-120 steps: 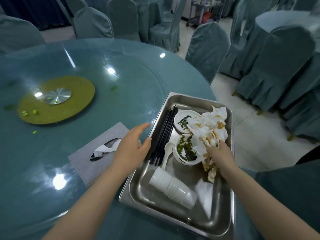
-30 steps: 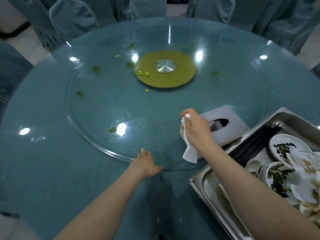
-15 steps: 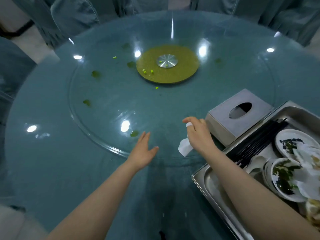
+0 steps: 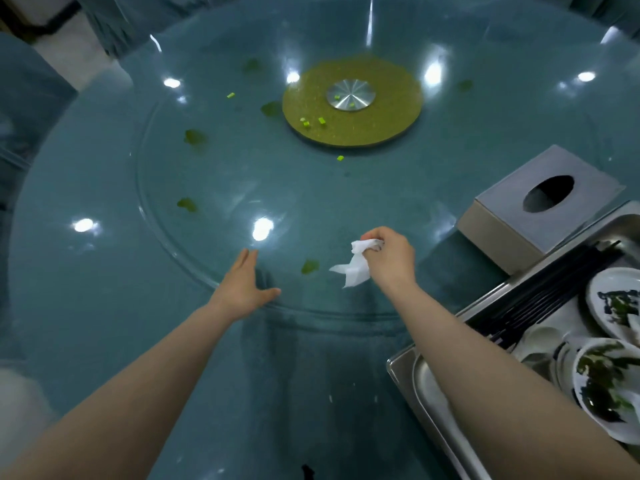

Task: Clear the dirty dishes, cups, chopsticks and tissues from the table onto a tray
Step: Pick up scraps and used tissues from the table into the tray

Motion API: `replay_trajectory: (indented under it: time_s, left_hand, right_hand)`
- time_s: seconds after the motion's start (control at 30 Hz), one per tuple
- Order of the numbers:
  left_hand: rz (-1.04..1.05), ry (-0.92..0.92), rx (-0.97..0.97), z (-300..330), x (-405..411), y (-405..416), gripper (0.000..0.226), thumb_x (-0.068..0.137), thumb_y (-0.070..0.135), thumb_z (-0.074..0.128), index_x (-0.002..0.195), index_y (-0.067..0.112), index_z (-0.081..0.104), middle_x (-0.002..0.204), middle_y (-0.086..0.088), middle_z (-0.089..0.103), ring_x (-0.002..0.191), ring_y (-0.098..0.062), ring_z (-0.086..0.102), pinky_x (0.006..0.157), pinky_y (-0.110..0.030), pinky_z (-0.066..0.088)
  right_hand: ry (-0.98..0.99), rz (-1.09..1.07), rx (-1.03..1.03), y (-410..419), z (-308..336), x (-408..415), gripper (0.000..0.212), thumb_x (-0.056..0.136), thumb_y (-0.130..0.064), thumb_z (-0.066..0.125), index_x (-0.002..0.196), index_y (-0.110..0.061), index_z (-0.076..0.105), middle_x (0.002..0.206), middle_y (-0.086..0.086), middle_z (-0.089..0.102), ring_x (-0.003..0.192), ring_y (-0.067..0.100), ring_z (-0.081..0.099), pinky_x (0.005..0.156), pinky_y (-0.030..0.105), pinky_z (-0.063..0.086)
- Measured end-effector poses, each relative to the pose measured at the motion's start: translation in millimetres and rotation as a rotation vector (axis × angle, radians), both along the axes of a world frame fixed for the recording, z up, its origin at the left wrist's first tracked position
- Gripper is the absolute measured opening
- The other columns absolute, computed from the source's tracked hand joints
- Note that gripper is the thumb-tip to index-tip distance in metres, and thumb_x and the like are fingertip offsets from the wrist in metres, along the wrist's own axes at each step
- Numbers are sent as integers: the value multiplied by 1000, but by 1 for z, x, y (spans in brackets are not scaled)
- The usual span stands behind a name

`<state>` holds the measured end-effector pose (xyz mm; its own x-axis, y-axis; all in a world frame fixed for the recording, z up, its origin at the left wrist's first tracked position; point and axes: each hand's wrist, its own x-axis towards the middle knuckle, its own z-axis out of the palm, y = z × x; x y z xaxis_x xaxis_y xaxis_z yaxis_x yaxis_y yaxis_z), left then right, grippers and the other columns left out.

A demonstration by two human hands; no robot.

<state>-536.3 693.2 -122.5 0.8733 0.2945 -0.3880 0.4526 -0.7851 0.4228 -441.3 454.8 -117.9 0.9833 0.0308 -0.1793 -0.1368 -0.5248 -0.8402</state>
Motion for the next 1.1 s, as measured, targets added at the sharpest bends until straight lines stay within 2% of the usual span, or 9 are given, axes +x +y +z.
replay_trajectory:
  time_s: [0.1,0.17,0.27,0.4,0.57,0.63,0.73,0.93,1.1]
  left_hand:
    - [-22,21,35,-3,4,4,100,78,35,74,152,12,10,160,-6,1,146,-20,11,118,-32,15]
    - [-56,44,54,-4,7,3,103,78,36,75,152,12,8,160,-6,-3,146,-21,11,118,-36,16]
    - [-182,127,113,-4,14,-5,112,76,44,74,151,11,-1,159,-9,-11,147,-23,-3,119,-41,8]
    - [-307,199,207,-5,19,-21,119,73,54,71,151,13,-9,157,-9,-19,146,-27,-12,117,-44,4]
    - [-293,185,139,-9,16,-40,119,74,52,71,150,15,-13,156,-7,-23,145,-25,-16,119,-43,6]
    - [-293,183,138,-8,15,-46,119,75,53,71,150,15,-14,156,-6,-24,145,-25,-16,119,-42,7]
    - [-315,183,156,-8,13,-53,118,76,56,67,149,15,-15,156,-6,-24,145,-24,-16,120,-40,6]
    - [-401,237,192,0,17,-59,113,80,50,68,150,15,-14,157,-5,-23,146,-24,-12,119,-38,11]
    - [-478,256,210,10,21,-52,101,84,47,63,152,20,-7,159,-3,-15,147,-23,-1,118,-33,11]
  right_hand:
    - [-15,-107,-3,-5,-4,18,28,84,-4,53,107,-17,62,101,3,65,92,21,59,79,30,48]
    - [-4,-136,-40,-10,-6,28,27,86,-7,51,109,-18,57,100,3,61,91,23,57,76,33,49]
    - [-93,-97,-275,-21,-11,32,18,85,-7,53,96,-14,65,106,3,54,102,24,49,73,32,43]
    - [-151,104,-512,-32,-18,25,21,87,-1,52,97,-4,69,109,11,51,102,28,47,76,34,44]
    - [-189,174,-518,-34,-20,12,35,96,-20,47,124,-3,59,120,10,45,110,27,43,94,27,37]
    - [-165,157,-523,-32,-22,6,37,94,-13,51,129,-2,53,124,10,40,113,26,41,93,24,35]
    - [-120,138,-389,-22,-23,-4,30,87,3,48,115,-2,56,120,13,44,108,30,46,85,33,43]
    - [-183,372,-260,7,-36,-52,25,87,0,55,103,-9,72,103,8,57,93,25,56,75,19,35]
    - [-178,607,-445,-17,-28,-37,33,88,-1,47,110,-17,67,110,8,53,99,27,50,77,25,38]
